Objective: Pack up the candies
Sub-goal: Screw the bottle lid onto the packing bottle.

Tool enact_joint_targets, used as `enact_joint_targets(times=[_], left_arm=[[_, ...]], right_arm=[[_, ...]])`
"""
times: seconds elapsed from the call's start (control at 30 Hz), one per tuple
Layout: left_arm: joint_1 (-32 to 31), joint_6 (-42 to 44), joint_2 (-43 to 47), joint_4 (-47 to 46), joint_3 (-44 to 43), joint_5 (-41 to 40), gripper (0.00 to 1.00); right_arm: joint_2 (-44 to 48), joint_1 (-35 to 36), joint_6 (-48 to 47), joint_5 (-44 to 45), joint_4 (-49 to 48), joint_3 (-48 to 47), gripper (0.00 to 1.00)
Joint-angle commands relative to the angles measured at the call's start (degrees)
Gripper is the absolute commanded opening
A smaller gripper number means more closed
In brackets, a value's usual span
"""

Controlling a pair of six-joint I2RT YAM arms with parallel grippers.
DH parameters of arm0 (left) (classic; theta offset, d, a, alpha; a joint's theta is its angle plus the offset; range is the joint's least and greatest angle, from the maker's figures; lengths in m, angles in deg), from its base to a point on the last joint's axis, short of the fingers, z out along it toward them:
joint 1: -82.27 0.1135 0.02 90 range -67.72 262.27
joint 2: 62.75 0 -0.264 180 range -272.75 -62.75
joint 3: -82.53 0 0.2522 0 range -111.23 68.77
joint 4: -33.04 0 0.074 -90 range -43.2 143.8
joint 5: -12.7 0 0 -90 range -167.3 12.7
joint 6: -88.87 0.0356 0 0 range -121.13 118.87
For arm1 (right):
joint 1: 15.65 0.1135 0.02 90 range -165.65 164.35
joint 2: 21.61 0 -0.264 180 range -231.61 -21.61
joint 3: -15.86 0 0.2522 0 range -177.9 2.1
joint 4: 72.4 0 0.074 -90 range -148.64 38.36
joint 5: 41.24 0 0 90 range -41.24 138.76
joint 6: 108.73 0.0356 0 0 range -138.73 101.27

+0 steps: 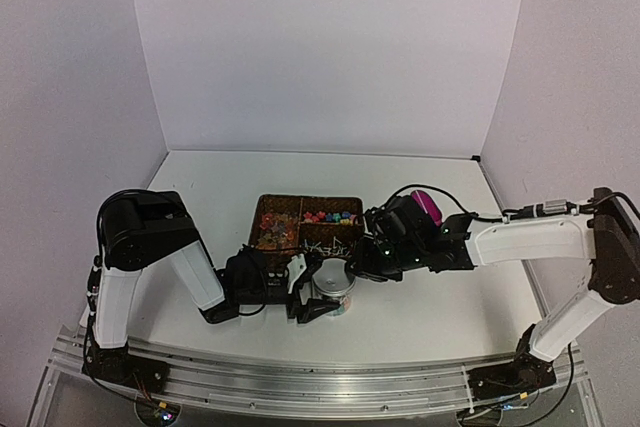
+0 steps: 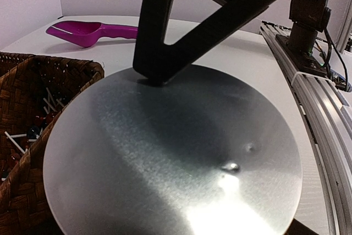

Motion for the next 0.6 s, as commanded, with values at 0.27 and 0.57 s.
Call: enact_joint_targets(times=[0.27,0.57], left_arm=[[0.0,-2.5,-0.1,5.7,-2.1,-7.2,0.63],[0.1,-1.5,-0.6,6.4,-3.1,-8.8,0.63]], right_arm=[[2.6,9.9,12.3,-1.2,0.0,5.3,0.0],[1.7,19.2,23.1,-1.7,1.6,7.2,0.02]])
